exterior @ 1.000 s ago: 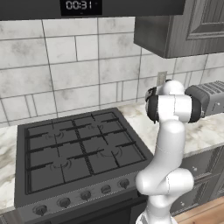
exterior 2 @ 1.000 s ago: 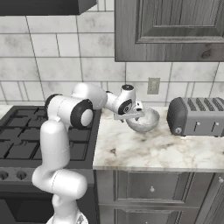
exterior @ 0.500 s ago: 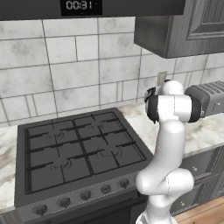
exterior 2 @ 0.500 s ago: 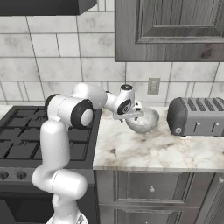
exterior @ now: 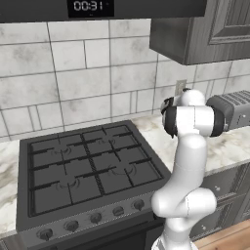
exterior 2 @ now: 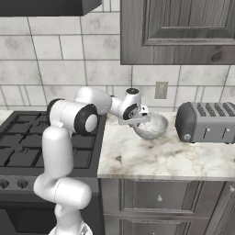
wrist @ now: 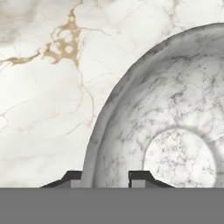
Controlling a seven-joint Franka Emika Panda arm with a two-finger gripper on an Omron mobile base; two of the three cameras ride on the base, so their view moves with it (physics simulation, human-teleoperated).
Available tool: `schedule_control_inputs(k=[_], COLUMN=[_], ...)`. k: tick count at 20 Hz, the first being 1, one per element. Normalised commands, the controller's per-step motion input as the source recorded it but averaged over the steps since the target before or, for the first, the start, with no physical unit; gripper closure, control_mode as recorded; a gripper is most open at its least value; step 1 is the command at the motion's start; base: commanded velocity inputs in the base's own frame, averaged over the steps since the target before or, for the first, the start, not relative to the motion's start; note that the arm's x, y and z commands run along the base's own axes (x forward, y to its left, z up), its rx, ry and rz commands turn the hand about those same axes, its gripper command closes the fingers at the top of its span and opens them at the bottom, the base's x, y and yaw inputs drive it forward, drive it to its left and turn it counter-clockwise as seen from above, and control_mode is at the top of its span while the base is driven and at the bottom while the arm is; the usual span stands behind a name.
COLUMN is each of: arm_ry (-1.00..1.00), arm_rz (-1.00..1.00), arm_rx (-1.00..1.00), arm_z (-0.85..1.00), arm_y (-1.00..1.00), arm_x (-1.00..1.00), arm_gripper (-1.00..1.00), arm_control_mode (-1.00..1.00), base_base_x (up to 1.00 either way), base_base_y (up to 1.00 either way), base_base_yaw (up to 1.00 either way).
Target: Pick the cup and bowl from the counter and place them on the counter next to the sink.
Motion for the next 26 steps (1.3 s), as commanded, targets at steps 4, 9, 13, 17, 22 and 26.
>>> schedule_control_inputs(k=[4, 9, 13, 17, 22, 26], arm_ry=[0.0, 0.0, 0.0, -0.05, -0.11, -0.11], arm_rz=[0.0, 0.0, 0.0, 0.0, 0.0, 0.0], arm_rx=[0.0, 0.0, 0.0, 0.0, 0.0, 0.0], arm_z=[0.0, 0.01, 0.05, 0.08, 0.06, 0.17], arm_y=[0.0, 0.0, 0.0, 0.0, 0.02, 0.11], arm_x=[0.0, -0.23, -0.67, -0.72, -0.55, -0.58], arm_gripper=[1.0, 1.0, 1.0, 1.0, 1.0, 1.0], arm_control_mode=[-1.0, -1.0, -1.0, -1.0, -1.0, -1.0], base_base_x=[0.0, 0.0, 0.0, 0.0, 0.0, 0.0], base_base_y=[0.0, 0.0, 0.0, 0.0, 0.0, 0.0], base_base_yaw=[0.0, 0.0, 0.0, 0.0, 0.0, 0.0])
